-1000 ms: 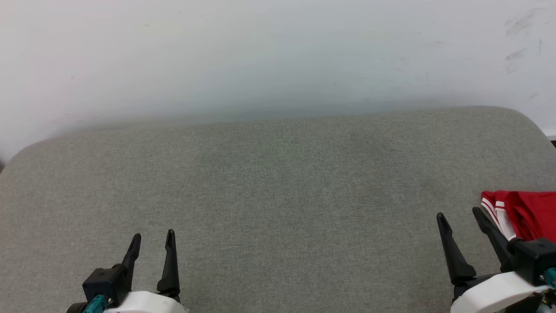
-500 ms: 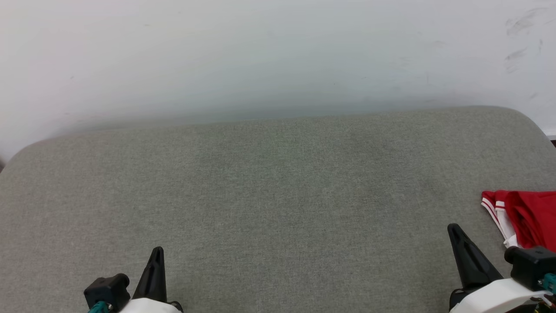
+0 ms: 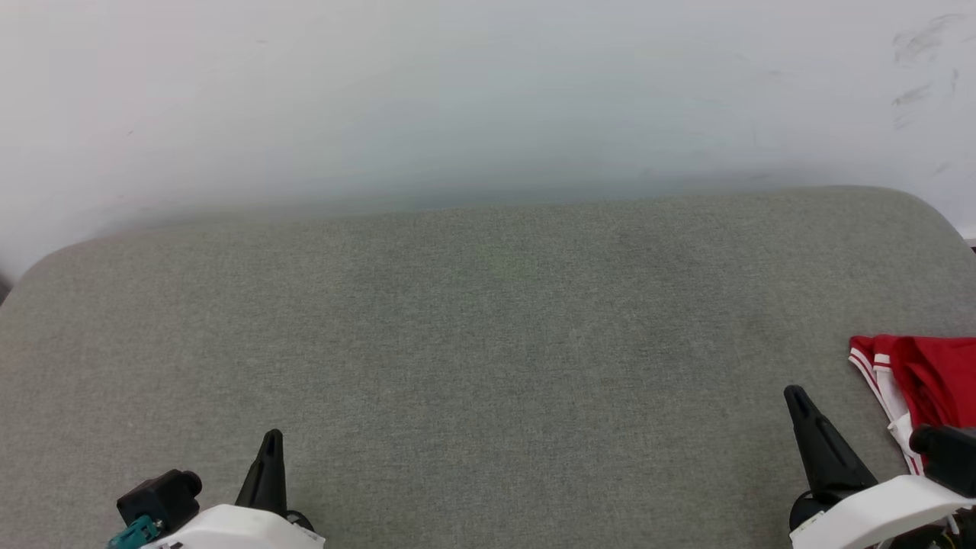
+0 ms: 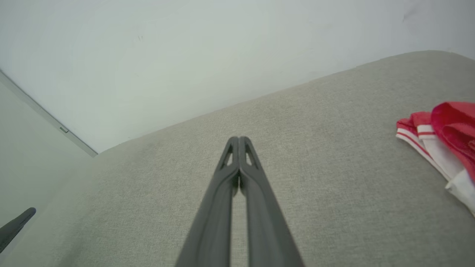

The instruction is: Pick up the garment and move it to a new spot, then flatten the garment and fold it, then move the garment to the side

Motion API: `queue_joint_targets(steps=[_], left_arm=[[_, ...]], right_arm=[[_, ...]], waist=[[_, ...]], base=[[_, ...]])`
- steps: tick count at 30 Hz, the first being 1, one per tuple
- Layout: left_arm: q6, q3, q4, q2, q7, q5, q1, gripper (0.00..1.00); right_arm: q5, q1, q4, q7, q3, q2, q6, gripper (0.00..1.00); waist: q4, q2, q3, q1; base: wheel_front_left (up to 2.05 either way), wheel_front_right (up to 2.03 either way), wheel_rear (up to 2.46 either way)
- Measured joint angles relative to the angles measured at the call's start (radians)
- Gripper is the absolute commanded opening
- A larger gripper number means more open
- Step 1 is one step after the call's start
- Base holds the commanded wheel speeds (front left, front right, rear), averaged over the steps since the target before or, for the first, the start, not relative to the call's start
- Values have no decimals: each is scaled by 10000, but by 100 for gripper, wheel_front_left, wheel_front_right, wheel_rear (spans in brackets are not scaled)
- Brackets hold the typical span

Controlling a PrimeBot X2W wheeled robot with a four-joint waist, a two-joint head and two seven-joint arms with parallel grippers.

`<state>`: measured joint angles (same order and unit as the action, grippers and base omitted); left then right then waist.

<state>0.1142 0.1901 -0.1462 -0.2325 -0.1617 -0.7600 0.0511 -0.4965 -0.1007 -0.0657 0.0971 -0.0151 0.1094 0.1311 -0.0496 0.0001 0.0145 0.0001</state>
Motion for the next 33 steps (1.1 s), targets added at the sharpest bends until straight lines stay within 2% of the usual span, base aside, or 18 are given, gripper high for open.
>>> queue_joint_targets(steps=[12, 33], left_arm=[[-447, -485, -215, 301, 460, -1597, -269, 0], [-1049, -1221, -431, 744, 1104, -3705, -632, 0]], right_arm=[[-2107, 375, 552, -42, -82, -40, 0, 0], [-4903, 809, 1327, -82, -247, -130, -2, 0]], waist=[[60, 0, -21, 0], [157, 0, -56, 0]], base=[[0, 0, 0], [0, 0, 0]])
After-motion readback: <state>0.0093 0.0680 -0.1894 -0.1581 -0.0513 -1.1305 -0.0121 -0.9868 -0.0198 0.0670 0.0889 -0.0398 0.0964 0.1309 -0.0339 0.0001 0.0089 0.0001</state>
